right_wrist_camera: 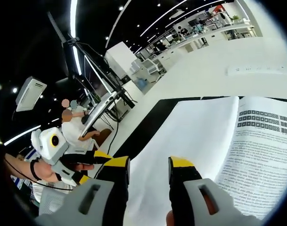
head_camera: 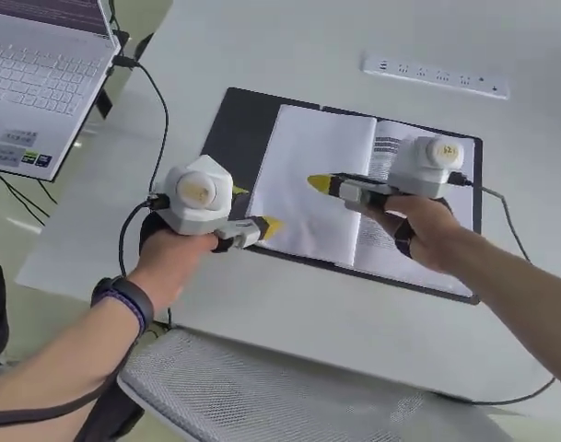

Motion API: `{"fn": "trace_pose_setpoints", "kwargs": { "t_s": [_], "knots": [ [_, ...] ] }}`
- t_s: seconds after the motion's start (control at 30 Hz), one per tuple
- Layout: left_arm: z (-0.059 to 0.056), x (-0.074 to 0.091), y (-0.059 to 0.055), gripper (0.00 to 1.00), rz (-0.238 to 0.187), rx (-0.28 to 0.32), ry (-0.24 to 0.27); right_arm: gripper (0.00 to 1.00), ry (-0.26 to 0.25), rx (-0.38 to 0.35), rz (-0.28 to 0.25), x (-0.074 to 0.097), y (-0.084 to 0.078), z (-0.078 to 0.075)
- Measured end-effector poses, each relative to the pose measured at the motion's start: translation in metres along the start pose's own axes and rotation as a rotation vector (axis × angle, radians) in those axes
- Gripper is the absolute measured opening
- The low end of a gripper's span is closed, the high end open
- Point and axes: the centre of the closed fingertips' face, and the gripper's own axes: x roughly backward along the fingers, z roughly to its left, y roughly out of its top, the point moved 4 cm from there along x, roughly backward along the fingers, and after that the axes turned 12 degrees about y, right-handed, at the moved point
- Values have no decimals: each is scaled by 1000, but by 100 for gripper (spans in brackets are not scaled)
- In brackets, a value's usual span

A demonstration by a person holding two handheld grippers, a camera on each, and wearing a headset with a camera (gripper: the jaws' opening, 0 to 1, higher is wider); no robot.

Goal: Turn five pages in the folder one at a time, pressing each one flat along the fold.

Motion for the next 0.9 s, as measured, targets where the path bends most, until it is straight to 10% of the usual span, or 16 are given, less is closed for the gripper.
{"fn": "trace_pose_setpoints", "kwargs": {
  "t_s": [0.9],
  "knots": [
    [-1, -20, -41, 31, 102, -69, 2, 24, -22, -2, -17, 23, 19, -32]
  ]
}}
